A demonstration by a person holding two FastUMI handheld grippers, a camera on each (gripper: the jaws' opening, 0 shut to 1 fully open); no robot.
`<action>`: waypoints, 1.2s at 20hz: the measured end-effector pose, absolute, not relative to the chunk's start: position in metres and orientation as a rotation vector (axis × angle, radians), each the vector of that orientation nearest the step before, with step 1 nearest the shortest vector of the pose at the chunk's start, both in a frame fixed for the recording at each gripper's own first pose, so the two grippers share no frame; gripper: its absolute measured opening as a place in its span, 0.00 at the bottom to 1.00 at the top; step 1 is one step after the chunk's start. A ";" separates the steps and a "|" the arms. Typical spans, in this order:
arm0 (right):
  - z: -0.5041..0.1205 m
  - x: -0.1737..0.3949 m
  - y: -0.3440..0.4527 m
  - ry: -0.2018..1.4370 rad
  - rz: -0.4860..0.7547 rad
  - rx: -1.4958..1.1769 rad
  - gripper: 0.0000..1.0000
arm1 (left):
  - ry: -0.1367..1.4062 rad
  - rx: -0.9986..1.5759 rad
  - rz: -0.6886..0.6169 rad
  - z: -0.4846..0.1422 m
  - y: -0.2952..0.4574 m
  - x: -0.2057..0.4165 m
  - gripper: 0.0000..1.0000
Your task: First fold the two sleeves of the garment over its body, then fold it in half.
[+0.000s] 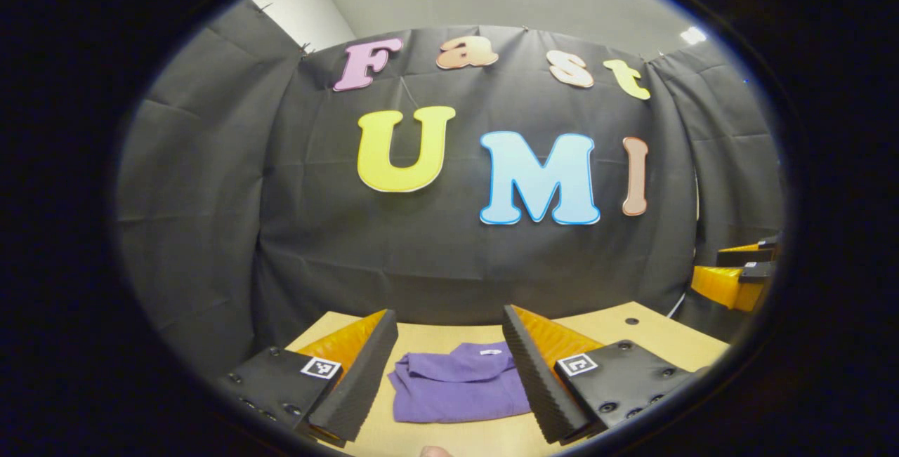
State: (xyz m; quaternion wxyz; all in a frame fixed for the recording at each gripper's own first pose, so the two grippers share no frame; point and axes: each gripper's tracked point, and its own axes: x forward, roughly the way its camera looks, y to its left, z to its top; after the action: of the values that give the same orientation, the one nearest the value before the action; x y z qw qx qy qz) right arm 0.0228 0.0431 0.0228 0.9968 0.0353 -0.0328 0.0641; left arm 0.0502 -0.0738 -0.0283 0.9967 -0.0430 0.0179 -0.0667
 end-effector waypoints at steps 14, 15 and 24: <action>-0.027 0.017 -0.164 -0.110 0.075 0.100 0.87 | -0.098 -0.176 -0.065 -0.014 -0.226 -0.001 0.94; -0.039 0.019 -0.182 -0.103 0.105 0.093 0.87 | -0.097 -0.182 -0.045 -0.017 -0.253 -0.011 0.94; -0.132 0.050 -0.364 -0.087 0.140 0.114 0.87 | -0.130 -0.214 -0.048 -0.059 -0.516 -0.080 0.94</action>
State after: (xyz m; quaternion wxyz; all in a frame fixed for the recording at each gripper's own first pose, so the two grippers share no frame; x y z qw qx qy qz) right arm 0.0501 -0.3637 -0.1321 0.9950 0.0571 -0.0435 0.0699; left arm -0.0799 -0.5164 -0.0590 0.9919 -0.1067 -0.0649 -0.0239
